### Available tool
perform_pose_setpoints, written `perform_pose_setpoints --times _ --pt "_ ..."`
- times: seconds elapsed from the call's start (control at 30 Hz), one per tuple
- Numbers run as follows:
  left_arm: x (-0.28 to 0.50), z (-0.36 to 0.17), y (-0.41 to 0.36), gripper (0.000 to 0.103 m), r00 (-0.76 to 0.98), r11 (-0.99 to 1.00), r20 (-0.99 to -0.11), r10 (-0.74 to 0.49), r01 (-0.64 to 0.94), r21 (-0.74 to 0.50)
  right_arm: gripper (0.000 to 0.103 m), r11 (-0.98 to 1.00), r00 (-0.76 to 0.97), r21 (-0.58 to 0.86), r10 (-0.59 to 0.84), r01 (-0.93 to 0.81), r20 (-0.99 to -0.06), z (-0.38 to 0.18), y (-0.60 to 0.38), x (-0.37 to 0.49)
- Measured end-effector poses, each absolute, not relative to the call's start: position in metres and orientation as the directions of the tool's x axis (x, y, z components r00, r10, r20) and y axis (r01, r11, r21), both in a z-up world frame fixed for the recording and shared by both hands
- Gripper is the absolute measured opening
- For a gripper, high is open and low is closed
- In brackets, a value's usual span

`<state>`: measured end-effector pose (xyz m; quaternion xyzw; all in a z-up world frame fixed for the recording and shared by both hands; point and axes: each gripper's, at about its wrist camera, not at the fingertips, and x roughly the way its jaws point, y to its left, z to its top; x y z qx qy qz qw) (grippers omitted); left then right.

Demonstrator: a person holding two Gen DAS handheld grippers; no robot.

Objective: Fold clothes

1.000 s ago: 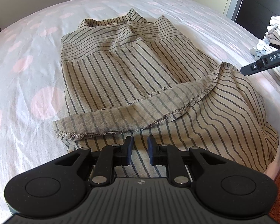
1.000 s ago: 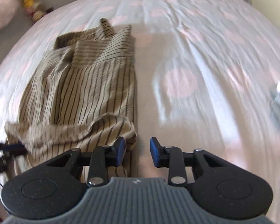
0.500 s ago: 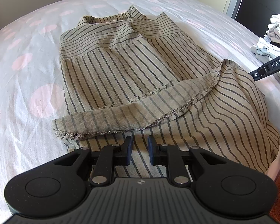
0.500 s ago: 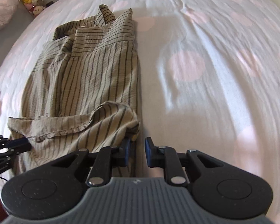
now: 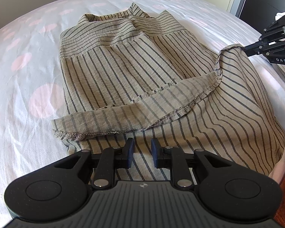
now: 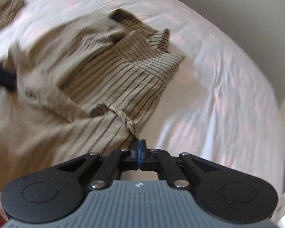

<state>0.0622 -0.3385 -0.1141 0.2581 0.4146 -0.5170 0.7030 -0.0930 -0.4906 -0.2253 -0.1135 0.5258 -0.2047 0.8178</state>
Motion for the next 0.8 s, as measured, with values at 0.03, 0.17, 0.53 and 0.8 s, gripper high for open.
perform_pose_setpoints --times 0.03,0.17,0.53,0.8 --pt "0.062 -0.114 -0.338 0.018 0.121 0.333 -0.85 -0.513 0.941 -0.067 0.0 0.885 0.356 -0.426 -0.465 0.187 -0.81 -0.229 -0.492 -0.091" --pt "0.063 -0.114 -0.335 0.018 0.114 0.337 -0.848 -0.518 0.938 -0.08 0.001 0.851 0.327 -0.515 -0.517 0.101 -0.791 -0.244 -0.495 -0.084" --pt "0.086 -0.108 -0.321 0.018 0.221 0.48 -0.777 -0.589 0.87 -0.116 0.014 0.857 0.418 -0.421 -0.513 0.297 -0.75 -0.228 -0.471 -0.108" --pt "0.085 -0.09 -0.307 0.018 0.298 0.515 -0.688 -0.661 0.848 -0.127 0.014 0.927 0.593 -0.195 -0.356 0.32 -0.722 -0.225 -0.417 -0.1"
